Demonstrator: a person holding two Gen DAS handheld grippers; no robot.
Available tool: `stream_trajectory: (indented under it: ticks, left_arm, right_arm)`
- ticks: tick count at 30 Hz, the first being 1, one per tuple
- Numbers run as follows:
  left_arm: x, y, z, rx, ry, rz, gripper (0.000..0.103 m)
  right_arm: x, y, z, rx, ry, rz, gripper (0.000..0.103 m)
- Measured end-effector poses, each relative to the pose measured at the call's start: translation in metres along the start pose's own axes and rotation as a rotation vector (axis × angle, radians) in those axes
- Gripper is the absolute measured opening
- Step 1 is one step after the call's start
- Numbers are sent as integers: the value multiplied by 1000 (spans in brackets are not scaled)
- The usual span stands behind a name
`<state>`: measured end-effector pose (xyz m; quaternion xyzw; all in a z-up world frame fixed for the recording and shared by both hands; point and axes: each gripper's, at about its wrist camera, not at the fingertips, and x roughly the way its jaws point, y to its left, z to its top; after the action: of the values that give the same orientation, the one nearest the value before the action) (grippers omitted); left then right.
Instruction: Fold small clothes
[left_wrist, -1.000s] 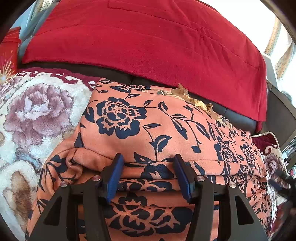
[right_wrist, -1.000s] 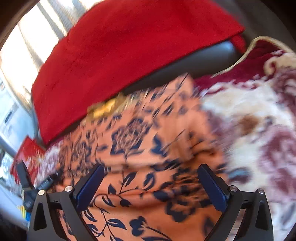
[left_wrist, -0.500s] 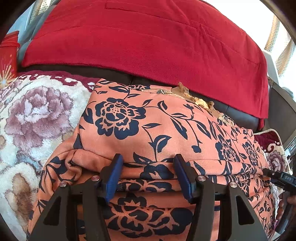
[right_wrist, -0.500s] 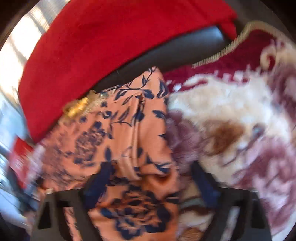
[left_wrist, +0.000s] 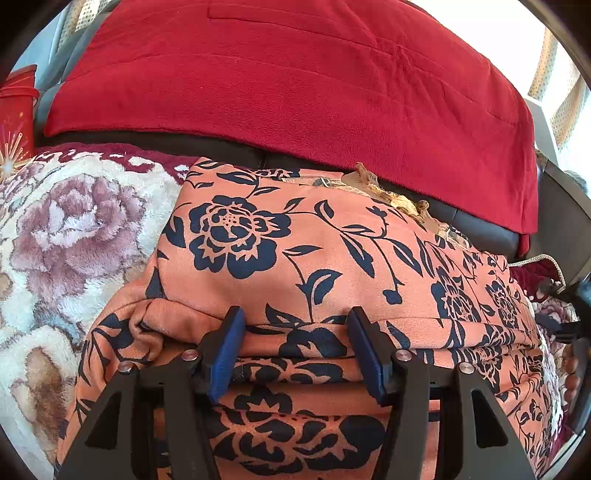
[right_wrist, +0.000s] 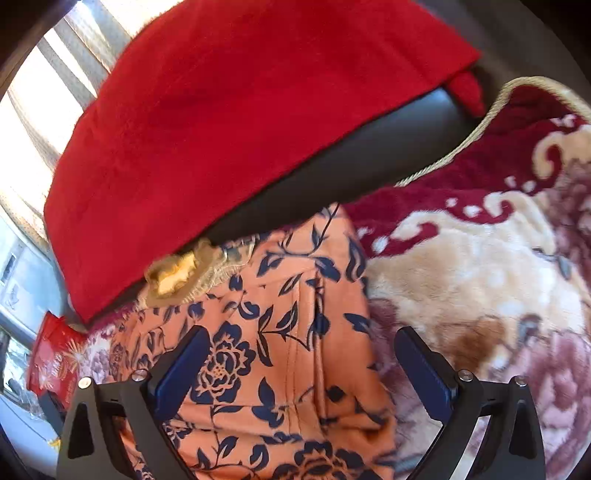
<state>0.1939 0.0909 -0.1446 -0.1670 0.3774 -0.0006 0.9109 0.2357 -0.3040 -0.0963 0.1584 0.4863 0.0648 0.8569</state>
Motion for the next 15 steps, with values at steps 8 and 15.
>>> stream_trajectory:
  ticks: [8, 15]
  left_arm:
    - [0, 0, 0, 1, -2, -1, 59]
    - [1, -1, 0, 6, -2, 3, 60]
  right_arm:
    - [-35, -25, -24, 97, -135, -129, 64]
    - [-74, 38, -80, -173, -260, -22, 83]
